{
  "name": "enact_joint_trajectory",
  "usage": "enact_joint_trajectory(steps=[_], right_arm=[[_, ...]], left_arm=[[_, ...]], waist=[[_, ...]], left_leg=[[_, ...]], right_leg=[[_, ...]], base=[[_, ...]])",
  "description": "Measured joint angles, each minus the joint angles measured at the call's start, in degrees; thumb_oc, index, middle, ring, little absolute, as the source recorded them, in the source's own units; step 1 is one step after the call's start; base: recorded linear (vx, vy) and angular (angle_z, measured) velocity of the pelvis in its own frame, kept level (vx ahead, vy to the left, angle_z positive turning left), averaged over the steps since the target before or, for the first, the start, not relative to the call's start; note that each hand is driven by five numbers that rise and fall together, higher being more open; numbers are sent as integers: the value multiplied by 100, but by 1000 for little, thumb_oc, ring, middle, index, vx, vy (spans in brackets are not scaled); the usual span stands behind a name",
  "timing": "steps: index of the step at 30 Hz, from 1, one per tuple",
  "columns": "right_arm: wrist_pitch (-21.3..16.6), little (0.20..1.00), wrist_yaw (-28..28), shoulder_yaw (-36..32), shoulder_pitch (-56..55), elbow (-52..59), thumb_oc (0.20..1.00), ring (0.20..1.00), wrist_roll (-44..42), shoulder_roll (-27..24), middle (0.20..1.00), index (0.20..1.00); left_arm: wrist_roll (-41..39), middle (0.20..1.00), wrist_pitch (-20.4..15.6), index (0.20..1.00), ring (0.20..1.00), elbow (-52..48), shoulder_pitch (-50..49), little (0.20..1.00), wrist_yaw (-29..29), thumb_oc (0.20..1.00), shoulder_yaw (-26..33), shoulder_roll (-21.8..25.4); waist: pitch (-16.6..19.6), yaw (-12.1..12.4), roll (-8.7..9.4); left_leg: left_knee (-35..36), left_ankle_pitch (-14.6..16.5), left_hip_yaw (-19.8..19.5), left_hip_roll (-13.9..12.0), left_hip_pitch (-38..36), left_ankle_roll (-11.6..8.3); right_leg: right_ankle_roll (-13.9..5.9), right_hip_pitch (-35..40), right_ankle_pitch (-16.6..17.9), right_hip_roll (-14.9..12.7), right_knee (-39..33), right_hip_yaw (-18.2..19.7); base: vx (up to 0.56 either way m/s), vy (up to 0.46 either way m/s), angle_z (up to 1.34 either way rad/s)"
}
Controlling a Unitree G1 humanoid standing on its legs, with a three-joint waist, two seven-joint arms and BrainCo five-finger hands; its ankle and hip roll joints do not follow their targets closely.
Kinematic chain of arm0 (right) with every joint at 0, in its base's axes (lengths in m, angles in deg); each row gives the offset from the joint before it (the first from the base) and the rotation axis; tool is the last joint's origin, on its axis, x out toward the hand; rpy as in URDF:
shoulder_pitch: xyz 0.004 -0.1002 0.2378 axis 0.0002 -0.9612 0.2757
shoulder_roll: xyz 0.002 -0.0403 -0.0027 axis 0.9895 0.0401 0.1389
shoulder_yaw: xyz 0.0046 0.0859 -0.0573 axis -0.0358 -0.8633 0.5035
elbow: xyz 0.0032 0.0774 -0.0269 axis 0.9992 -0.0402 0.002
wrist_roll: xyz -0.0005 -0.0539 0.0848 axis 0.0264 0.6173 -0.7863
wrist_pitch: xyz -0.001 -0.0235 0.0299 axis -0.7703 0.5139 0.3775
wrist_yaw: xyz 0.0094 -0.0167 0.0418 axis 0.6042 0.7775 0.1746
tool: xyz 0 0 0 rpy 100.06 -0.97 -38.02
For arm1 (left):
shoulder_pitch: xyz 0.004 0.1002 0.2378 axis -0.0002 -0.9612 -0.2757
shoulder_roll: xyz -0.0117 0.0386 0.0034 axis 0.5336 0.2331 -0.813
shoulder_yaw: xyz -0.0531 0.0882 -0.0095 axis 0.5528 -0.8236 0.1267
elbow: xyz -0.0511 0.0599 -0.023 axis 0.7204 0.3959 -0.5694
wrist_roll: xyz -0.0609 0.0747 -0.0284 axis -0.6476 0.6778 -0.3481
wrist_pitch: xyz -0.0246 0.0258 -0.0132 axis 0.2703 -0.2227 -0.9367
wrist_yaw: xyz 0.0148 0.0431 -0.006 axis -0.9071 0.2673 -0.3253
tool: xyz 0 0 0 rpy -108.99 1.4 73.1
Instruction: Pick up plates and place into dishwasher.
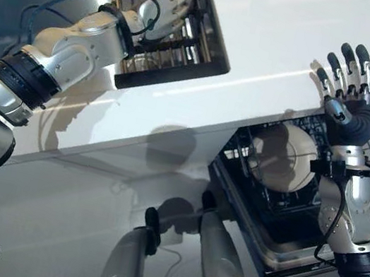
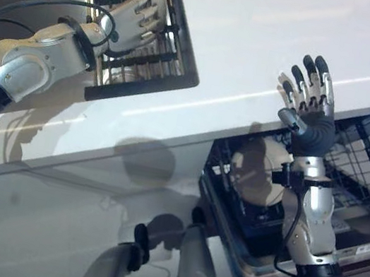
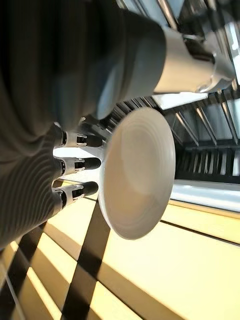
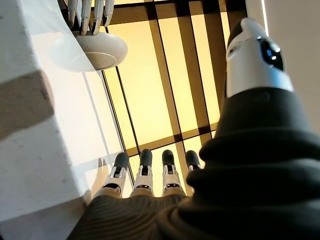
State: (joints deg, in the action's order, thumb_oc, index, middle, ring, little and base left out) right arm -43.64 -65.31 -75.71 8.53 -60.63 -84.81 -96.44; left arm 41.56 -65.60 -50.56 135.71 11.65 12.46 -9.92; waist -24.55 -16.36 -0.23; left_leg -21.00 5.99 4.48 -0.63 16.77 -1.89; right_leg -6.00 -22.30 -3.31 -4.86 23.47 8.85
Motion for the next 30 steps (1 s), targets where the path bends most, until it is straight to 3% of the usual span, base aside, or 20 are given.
enact_joint_trajectory(steps=[14,16,17,18,30], right_arm=[[-85,1000,28,26,8,-12,1000,1000,-99,-9,1000,1000],[-114,1000,41,25,8,-25,1000,1000,-106,-37,1000,1000],[-127,1000,54,24,9,-29,1000,1000,-116,-48,1000,1000],[-151,1000,60,23,17,-29,1000,1000,-166,-53,1000,1000],[-239,1000,1,17,40,-38,1000,1000,-335,-161,1000,1000]], left_arm=[[987,1000,454,1000,1000,286,80,1000,1428,1000,20,6],[1150,573,455,573,573,354,109,573,1548,573,24,9],[1218,507,457,507,507,379,113,507,1629,507,24,5],[1287,200,458,200,200,391,114,200,1701,200,24,5],[1308,200,460,200,200,386,311,200,1619,200,24,16]], waist=[[-13,14,24],[-13,14,24],[-13,11,25],[-13,8,24],[-14,3,26]], left_leg=[[31,1,6,-14,0,-3],[49,0,6,-18,-2,-4],[63,-2,6,-19,-1,-6],[93,-12,8,-20,-1,-7],[210,-55,38,-36,-30,-15]], right_leg=[[9,1,9,11,-39,-2],[12,5,14,13,-65,-3],[12,6,19,14,-89,-5],[13,7,39,15,-122,-6],[19,6,83,34,-239,-12]], base=[[0,0,0],[-2,-32,-1],[-14,-37,-1],[-27,-39,-1],[8,-12,-1]])
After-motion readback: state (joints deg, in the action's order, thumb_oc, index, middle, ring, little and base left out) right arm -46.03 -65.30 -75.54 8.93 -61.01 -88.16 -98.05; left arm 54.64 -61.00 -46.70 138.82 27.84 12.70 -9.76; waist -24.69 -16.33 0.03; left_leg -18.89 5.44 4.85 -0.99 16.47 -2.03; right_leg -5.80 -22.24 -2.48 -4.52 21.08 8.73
